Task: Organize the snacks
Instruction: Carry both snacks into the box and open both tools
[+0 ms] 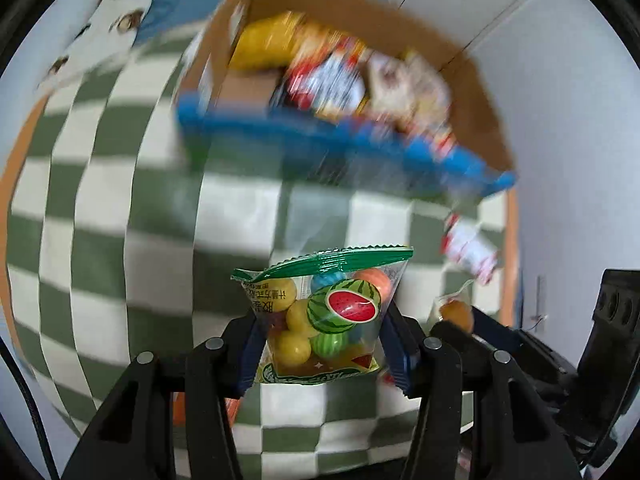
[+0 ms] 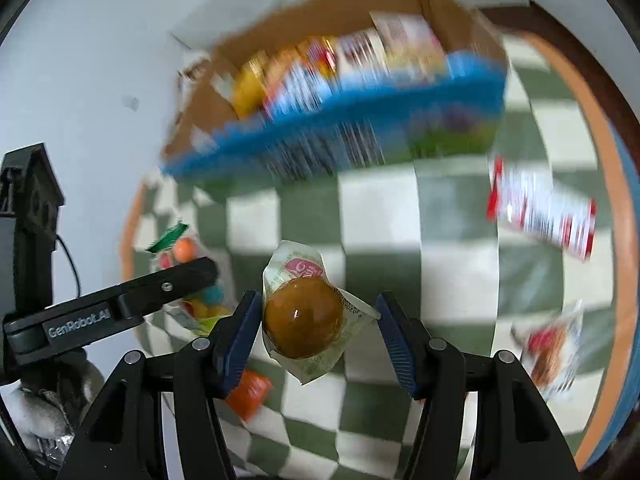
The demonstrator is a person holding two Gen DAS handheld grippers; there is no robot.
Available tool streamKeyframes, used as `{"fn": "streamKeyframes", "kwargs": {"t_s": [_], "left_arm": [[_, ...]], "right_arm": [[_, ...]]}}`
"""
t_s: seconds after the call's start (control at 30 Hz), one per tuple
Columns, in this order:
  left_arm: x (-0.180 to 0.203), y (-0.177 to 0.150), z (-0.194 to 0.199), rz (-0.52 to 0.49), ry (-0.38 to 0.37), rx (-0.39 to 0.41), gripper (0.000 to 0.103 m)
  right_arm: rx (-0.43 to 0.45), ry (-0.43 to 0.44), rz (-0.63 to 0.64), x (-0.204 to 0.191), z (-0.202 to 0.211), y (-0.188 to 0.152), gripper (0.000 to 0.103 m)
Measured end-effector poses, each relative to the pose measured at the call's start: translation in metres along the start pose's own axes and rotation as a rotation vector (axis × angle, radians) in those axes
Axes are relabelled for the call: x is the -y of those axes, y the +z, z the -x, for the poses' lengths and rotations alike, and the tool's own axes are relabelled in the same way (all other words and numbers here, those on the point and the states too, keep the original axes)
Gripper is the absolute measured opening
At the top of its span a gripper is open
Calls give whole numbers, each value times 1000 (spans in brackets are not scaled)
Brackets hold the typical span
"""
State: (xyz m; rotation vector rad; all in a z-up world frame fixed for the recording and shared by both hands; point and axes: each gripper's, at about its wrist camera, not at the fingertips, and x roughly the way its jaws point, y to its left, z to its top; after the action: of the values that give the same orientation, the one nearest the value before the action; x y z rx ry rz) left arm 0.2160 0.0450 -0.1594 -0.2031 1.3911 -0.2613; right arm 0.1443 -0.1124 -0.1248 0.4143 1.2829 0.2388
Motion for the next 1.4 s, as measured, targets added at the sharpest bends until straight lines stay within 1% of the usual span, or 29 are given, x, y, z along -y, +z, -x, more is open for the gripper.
{"fn": "streamKeyframes", "kwargs": {"t_s": [0.03, 0.07, 0.13, 0.2, 0.27, 0.37, 0.43, 0.53, 0.67, 0.73, 0.83, 0.87, 0.93, 0.97, 1.07, 1.17, 1.3, 1.4], "left_arm": [[6, 10, 3, -7, -3, 19, 50], [12, 24, 10, -14, -3, 41, 50], [19, 47, 14, -23, 1, 64, 50], [20, 75, 15, -26, 22, 78, 50], [15, 102, 17, -24, 37, 66, 50], [10, 131, 4, -17, 75, 38, 50], [2, 152, -12, -4, 104, 0, 50], [-11, 172, -38, 14, 130, -59, 50], [-22, 182, -64, 25, 156, -113, 50], [-24, 184, -77, 22, 155, -156, 50], [-27, 181, -88, 32, 153, -193, 51], [-28, 179, -91, 36, 147, -198, 54], [-29, 178, -92, 46, 145, -197, 57], [-29, 177, -92, 44, 150, -188, 62], [-28, 176, -90, 40, 151, -181, 62], [-25, 175, -86, 33, 159, -166, 62], [-19, 170, -76, 17, 178, -119, 62], [-13, 163, -63, -4, 203, -55, 62]], "right_arm": [[23, 12, 9, -5, 9, 12, 62], [41, 20, 11, -13, 6, 22, 62], [84, 31, 28, -23, 15, 46, 62], [120, 26, 47, -36, 10, 68, 62], [142, 22, 60, -46, 4, 93, 62], [143, 10, 77, -54, -11, 120, 62], [123, 10, 77, -59, -27, 139, 62], [83, 1, 71, -62, -52, 157, 62], [28, -10, 62, -58, -85, 166, 62], [-6, -8, 58, -56, -99, 167, 62], [-77, -3, 23, -48, -121, 166, 67], [-107, -6, 12, -45, -128, 166, 74], [-134, -13, 4, -41, -135, 165, 82], [-138, -24, 11, -39, -137, 165, 82], [-144, -39, 5, -34, -137, 166, 82], [-127, -59, 2, -29, -128, 168, 82], [-93, -115, 20, -25, -114, 169, 82], [-59, -172, 39, -21, -101, 167, 82]]}}
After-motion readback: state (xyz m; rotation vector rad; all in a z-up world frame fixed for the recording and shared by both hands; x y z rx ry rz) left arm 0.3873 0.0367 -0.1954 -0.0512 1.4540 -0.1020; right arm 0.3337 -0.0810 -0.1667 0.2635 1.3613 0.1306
